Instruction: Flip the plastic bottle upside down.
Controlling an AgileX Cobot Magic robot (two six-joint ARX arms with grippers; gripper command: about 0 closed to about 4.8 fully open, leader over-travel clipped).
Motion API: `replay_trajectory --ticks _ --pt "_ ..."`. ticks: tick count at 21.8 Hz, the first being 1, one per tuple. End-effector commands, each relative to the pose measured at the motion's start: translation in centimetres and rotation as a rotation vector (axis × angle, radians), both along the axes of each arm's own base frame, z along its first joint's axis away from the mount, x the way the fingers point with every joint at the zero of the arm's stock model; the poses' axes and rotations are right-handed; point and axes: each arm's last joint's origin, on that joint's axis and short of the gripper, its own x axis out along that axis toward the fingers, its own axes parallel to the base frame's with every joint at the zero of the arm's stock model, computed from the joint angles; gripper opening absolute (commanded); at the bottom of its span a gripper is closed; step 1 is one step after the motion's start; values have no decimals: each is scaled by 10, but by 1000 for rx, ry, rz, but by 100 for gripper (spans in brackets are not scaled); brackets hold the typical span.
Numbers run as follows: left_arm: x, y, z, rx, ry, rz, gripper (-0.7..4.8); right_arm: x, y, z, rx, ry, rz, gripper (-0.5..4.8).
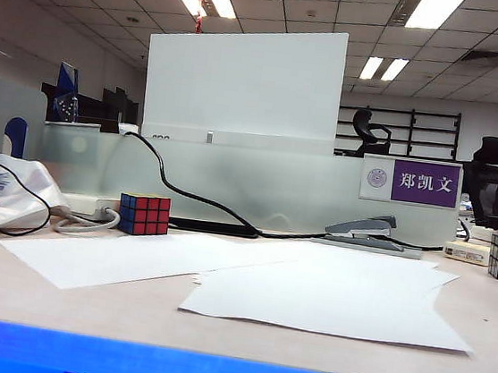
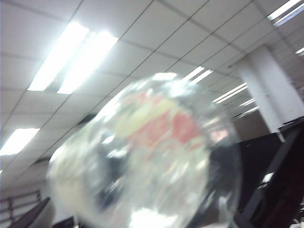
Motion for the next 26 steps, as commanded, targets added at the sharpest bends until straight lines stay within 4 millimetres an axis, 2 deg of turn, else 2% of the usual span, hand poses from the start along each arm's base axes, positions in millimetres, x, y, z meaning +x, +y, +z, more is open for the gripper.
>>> replay_trajectory --ticks 1,9,18,23,26 --pt "-5 -1 9 -6 -69 -12 479 -4 4 1 -5 11 13 -8" --pt "-8 0 29 -11 -206 55 479 -19 24 -2 -30 71 59 -8" --pt "-16 3 59 -37 -348 94 479 -29 32 0 8 145 108 -8" --pt "-15 2 61 -34 -363 115 479 -38 35 4 82 170 128 -8" --pt "-13 2 61 -33 -369 128 479 -51 42 5 119 192 160 -9"
